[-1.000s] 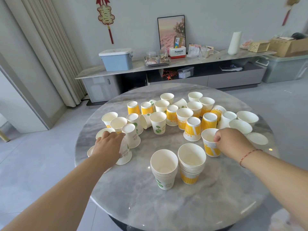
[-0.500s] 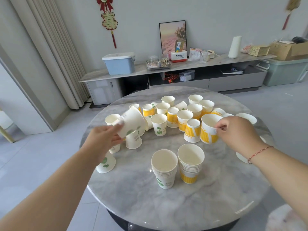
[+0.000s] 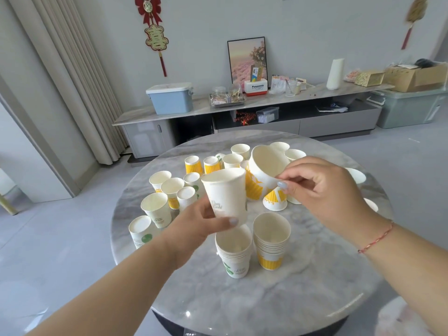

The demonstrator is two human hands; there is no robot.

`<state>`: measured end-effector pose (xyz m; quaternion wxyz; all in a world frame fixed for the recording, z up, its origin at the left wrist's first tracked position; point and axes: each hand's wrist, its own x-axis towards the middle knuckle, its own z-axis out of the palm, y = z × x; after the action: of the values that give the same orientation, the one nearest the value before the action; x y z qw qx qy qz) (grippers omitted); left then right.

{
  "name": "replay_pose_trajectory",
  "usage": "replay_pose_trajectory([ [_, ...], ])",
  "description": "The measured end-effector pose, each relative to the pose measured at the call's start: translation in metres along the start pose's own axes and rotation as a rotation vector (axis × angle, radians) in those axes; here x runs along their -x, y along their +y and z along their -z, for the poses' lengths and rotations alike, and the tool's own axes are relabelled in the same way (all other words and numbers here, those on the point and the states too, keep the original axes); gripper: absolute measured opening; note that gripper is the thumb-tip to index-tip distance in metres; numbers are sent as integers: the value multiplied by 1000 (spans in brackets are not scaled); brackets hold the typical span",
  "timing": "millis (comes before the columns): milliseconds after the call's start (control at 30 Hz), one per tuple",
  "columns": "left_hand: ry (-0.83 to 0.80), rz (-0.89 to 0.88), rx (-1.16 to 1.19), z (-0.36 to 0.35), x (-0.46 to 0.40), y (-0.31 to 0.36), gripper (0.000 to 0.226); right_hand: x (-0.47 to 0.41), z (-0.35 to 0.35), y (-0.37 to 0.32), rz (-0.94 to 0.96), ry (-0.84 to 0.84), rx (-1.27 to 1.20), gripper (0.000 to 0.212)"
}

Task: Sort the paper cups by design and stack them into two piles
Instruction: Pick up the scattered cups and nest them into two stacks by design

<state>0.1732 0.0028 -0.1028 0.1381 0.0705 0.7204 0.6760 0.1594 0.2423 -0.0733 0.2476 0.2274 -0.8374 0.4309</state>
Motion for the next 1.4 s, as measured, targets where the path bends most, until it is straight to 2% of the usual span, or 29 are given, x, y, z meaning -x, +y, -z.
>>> replay_pose_trajectory([
  [133, 69, 14, -154, 1, -4, -14, 66, 6, 5, 8, -42, -174, 45, 7],
  [267, 126, 101, -225, 5, -7, -39, 83, 15, 8, 14, -76, -240, 68, 10],
  [367, 89, 152, -307, 7, -6, -53, 90, 25, 3, 18, -113, -363, 146, 6],
  [467, 46, 160, -339, 9, -5, -59, 96, 31, -1, 26, -171, -514, 248, 20],
  [567, 40, 172, -386, 16, -5, -58, 108, 27, -2, 31, -222, -485, 253, 18],
  [667, 43, 166, -412, 28, -6, -53, 111, 17, -2, 35, -257, -414, 255, 10],
  [767, 71, 176, -408, 44, -8, -47, 116, 5, -6, 44, -328, -378, 275, 10],
  [867, 213, 154, -405, 65, -10, -43, 104, -5, -14, 57, -403, -332, 274, 12],
  [933, 464, 128, -616, 80, -12, -43, 88, -11, -21, 68, -428, -313, 298, 13],
  [1000, 711, 160, -910, 95, -13, -47, 82, -16, -28, 78, -432, -307, 321, 11],
  [1067, 822, 282, -1040, 107, -14, -54, 84, -23, -35, 89, -434, -319, 344, 8],
  [1200, 750, 549, -1096, 123, -17, -69, 78, -31, -47, 112, -438, -391, 408, 30],
  [1300, 679, 580, -1104, 126, -15, -72, 65, -34, -54, 122, -451, -434, 421, 41],
  [1400, 656, 590, -1072, 123, -13, -66, 64, -34, -59, 132, -438, -475, 447, 43],
])
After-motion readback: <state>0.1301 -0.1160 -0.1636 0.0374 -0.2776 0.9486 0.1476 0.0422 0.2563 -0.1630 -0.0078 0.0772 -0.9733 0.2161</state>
